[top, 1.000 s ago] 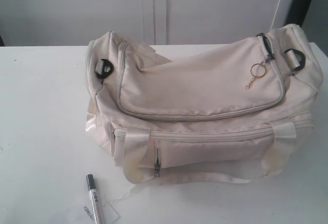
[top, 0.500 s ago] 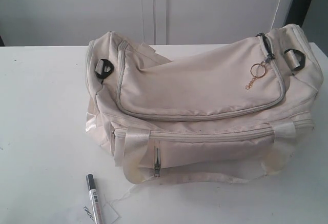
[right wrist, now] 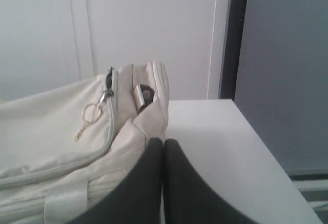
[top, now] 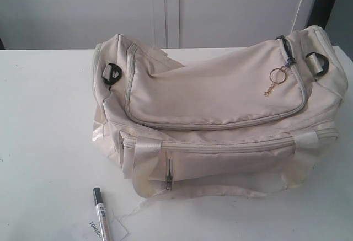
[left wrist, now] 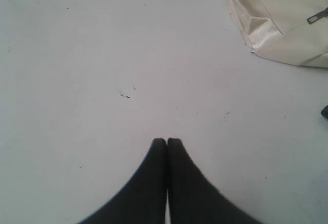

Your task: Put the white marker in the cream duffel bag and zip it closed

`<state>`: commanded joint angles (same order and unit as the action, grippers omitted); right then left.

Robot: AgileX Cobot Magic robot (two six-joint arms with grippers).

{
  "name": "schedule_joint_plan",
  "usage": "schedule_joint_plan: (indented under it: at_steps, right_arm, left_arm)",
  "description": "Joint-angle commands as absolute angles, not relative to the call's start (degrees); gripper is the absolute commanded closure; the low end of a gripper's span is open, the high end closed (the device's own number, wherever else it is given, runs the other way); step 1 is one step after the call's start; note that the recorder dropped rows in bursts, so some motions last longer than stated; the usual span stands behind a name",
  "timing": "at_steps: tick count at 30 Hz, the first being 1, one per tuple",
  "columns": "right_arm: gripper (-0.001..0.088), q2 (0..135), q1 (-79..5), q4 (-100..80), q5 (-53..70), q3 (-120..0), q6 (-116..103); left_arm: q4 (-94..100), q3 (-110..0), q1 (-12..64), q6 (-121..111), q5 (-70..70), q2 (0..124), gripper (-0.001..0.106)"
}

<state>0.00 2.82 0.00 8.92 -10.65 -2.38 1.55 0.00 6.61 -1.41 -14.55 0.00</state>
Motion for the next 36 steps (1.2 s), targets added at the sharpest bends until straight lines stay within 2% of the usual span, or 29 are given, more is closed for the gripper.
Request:
schedule_joint_plan:
  at_steps: [10,19,25,36]
  right_arm:
    - [0.0868,0.0,2.8,0.0,1.5,-10.7,-2.4]
    - [0.0868,0.0,2.8,0.0,0.8,-10.7,-2.1]
    - [0.0868,0.4,2.8,0.0,5.6,-13.0,-2.1]
    - [0.0868,13.7,2.8,0.0,15.3,-23.2,-2.1]
  left_arm:
    - [1.6,0.0,6.6,-1.4,-14.5,0.0,0.105]
    - [1.6,0.0,6.6,-1.4,-14.5,0.0,0.105]
    - [1.6,0.0,6.6,-1.4,-14.5,0.0,0.105]
    - [1.6,0.0,6.6,-1.4,-14.5,0.0,0.105]
